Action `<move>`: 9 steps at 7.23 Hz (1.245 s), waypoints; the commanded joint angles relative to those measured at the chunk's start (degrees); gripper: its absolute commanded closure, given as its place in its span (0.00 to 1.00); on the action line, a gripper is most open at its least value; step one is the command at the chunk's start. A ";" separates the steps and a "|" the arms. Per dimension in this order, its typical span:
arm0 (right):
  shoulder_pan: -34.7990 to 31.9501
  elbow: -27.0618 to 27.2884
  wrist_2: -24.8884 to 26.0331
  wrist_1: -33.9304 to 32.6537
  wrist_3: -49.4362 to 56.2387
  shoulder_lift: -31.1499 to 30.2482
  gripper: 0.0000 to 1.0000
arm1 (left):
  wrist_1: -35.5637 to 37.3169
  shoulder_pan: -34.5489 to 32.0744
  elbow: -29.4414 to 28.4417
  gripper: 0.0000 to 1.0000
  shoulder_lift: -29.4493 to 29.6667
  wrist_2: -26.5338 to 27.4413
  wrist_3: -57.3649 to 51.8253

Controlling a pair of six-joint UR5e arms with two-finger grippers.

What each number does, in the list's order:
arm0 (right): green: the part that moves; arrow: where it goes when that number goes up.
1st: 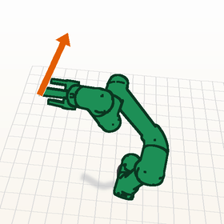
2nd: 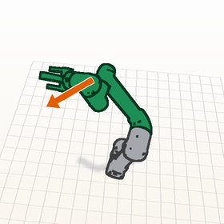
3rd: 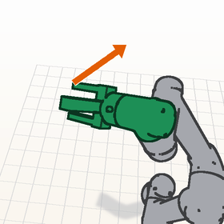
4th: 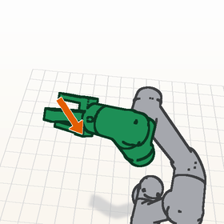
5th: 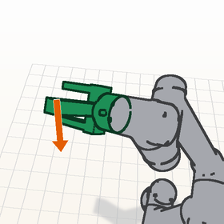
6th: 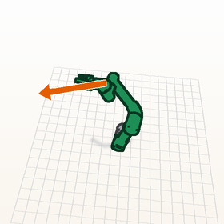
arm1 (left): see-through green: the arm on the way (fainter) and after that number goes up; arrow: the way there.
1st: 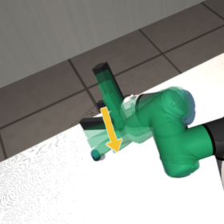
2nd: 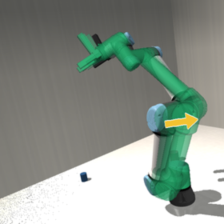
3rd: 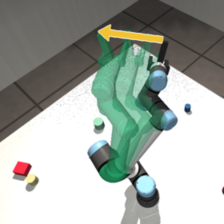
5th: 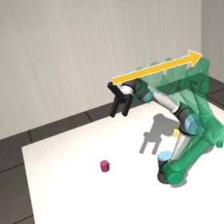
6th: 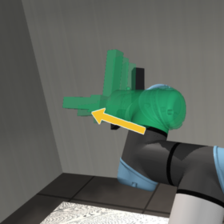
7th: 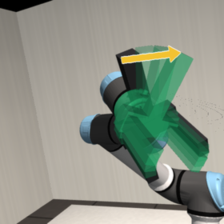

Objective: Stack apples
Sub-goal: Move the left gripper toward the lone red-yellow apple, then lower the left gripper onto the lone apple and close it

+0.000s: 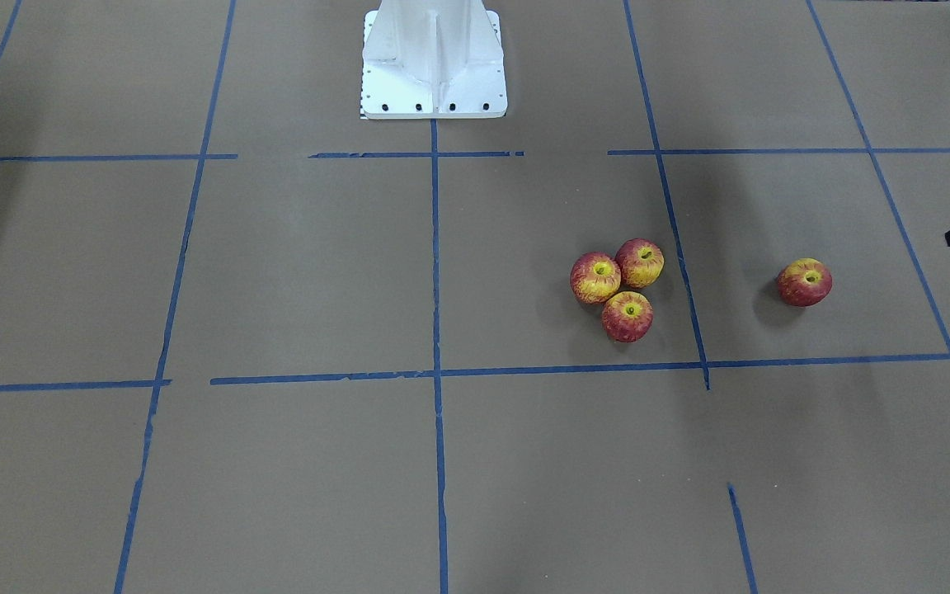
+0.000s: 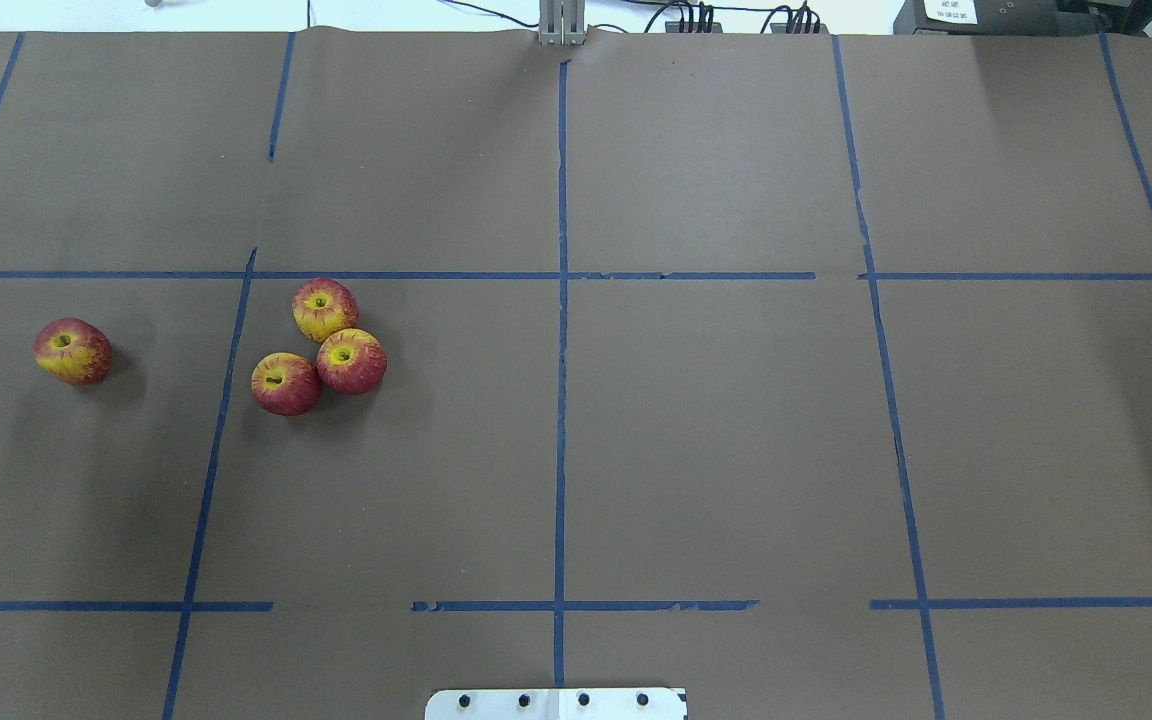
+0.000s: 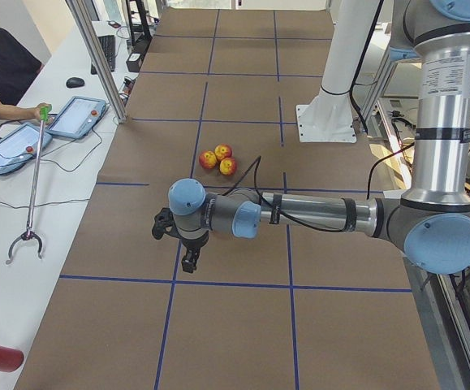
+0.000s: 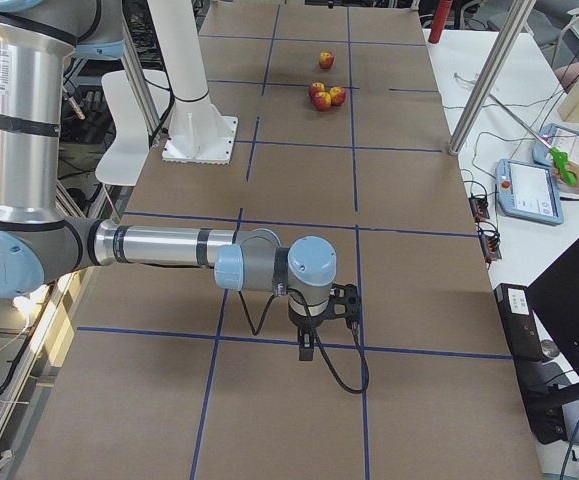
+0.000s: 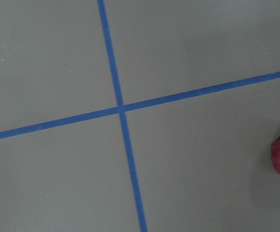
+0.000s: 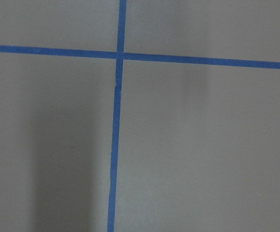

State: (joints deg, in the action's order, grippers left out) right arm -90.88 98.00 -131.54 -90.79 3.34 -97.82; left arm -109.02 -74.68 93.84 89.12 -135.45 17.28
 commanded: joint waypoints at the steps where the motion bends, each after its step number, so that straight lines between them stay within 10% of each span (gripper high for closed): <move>1: 0.00 0.09 -0.03 0.00 0.00 0.00 0.00 | -9.44 10.47 0.47 0.00 0.27 5.24 18.61; 9: 0.00 0.00 0.06 0.00 0.00 0.00 0.00 | -12.36 19.31 -2.50 0.00 2.46 9.94 23.59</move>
State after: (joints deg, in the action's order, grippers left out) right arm -90.88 98.02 -131.52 -90.79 3.34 -97.82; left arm -121.38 -55.48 92.65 91.33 -125.59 41.15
